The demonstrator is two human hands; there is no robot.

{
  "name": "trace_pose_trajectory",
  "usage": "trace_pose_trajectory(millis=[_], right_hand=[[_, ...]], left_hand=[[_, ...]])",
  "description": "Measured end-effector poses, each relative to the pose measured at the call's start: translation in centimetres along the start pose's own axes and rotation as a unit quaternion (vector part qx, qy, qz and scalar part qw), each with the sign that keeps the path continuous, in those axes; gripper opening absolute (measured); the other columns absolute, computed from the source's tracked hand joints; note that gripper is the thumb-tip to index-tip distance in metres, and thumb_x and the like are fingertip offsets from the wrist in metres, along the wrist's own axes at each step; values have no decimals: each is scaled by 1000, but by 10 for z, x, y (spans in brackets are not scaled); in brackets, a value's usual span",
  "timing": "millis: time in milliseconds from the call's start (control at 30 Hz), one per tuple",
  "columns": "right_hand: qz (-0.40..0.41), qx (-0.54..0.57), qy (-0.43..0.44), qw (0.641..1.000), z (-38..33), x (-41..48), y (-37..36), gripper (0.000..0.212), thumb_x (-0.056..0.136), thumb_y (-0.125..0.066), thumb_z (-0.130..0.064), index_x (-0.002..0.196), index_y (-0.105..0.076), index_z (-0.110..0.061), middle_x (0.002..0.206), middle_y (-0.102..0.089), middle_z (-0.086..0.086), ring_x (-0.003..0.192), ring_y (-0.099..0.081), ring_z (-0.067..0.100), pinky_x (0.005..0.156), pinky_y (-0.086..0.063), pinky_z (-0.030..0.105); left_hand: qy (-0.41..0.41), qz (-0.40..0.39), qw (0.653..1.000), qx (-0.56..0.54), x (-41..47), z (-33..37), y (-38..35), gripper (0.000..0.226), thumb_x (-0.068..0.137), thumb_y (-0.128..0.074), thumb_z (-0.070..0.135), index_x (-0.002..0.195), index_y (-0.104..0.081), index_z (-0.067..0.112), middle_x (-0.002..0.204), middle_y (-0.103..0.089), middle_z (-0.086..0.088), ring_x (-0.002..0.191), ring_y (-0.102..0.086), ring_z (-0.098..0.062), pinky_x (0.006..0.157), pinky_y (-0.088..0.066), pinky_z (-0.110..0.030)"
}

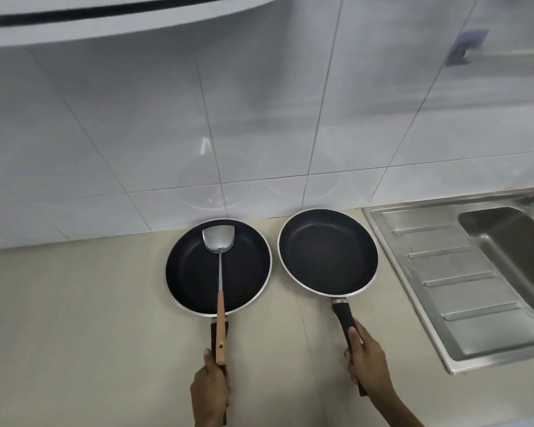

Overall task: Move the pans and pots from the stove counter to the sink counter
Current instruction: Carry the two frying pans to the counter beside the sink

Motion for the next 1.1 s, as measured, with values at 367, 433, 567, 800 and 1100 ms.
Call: trace_pose_trajectory(millis=[367,433,567,800,1100], right_hand=[[-7,-46,10,999,-8,18,-12,36,108,-43,-30,140,-56,-22,59,-61,12,43,-53,18,47,-51,36],[-9,-48,7,999,-5,20,-12,38,108,-42,-30,142,-55,-21,63,-61,14,47,-55,23,50,-52,39],[-14,-41,8,999,-3,21,-13,36,108,-41,-31,141,-55,-23,56,-59,10,42,-53,19,45,-51,36],[-17,-49,21,998,-4,22,-14,34,108,-40,-31,138,-56,-24,52,-57,7,37,-52,14,39,-48,30],[-32,-73,21,997,-16,15,-13,23,108,-37,-35,120,-56,-31,60,-63,11,37,-54,14,35,-47,28]], left_hand=[[40,-11,998,-40,32,-9,-4,52,107,-34,46,65,-51,20,61,-53,-5,54,-48,-21,71,-44,-41],[50,-14,998,-40,38,-11,-7,62,107,-30,48,60,-54,15,52,-54,-6,45,-48,-22,61,-45,-35],[61,-27,996,-57,40,-11,-12,78,107,-20,52,57,-57,5,39,-50,-4,31,-44,-20,40,-39,-28],[54,-37,996,-65,35,-7,-12,76,107,-20,53,59,-56,6,40,-50,-1,35,-43,-18,41,-38,-28],[69,-80,989,-106,35,-12,-13,74,106,-23,56,66,-58,5,41,-52,-2,34,-45,-17,40,-40,-27]])
Point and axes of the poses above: each hand's wrist, its own x-axis towards the middle knuckle, its own y-axis out of the back of the hand, z = x × y, the point moved 7 cm from there along x, towards the middle knuckle
